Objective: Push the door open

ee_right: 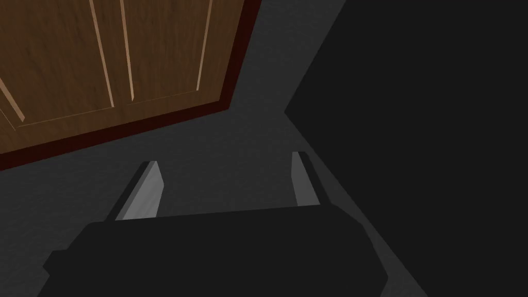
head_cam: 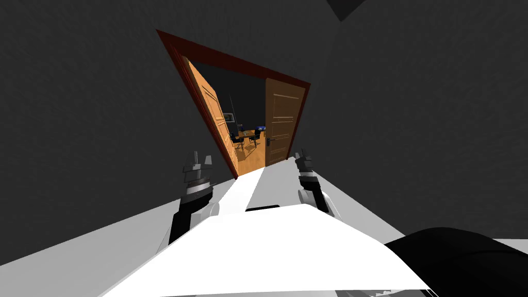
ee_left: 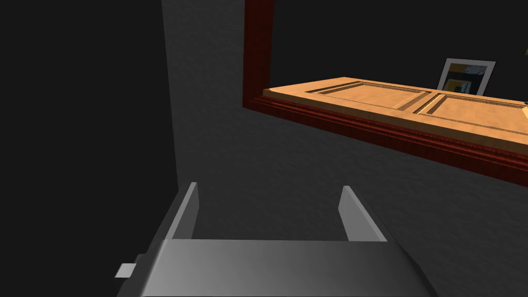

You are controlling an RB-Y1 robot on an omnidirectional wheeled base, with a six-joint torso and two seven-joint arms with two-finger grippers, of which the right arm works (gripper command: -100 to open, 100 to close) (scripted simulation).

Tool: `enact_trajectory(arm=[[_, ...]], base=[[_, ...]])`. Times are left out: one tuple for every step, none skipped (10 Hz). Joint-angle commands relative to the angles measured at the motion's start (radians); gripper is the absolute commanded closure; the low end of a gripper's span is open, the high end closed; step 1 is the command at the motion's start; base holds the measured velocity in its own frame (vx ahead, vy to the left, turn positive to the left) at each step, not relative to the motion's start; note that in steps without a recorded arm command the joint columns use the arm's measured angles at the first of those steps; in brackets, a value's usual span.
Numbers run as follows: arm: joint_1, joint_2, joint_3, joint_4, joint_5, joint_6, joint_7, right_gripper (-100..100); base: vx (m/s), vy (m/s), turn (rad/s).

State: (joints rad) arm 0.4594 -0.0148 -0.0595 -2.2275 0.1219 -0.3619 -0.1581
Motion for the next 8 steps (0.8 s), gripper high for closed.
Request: enact_trajectory(arm=[[-0.018, -0.007, 0.004, 0.031, -0.003, 0.001, 0.004, -100], [-0.024, -0.009, 0.005, 0.042, -0.004, 0.002, 0.005, -100], [-0.045, -0.015, 0.009, 0.078, -0.007, 0.003, 0.010, -100], [-0.054, -0.017, 0.011, 0.093, -0.009, 0.003, 0.012, -100], [-0.071, -0.022, 0.015, 0.123, -0.012, 0.005, 0.015, -100], [-0.082, -0.025, 0.017, 0.142, -0.013, 0.005, 0.018, -100], [-0.093, -0.027, 0.020, 0.161, -0.015, 0.006, 0.020, -100], [-0.104, -0.029, 0.022, 0.180, -0.017, 0.007, 0.022, -100]], base=[[0.186, -0.065, 0.019], [0.128, -0.048, 0.040], [0.161, -0.062, 0.046], [0.155, -0.057, 0.031], [0.133, -0.060, 0.029], [0.132, -0.068, 0.030], [0.119, -0.061, 0.028], [0.103, -0.051, 0.029]])
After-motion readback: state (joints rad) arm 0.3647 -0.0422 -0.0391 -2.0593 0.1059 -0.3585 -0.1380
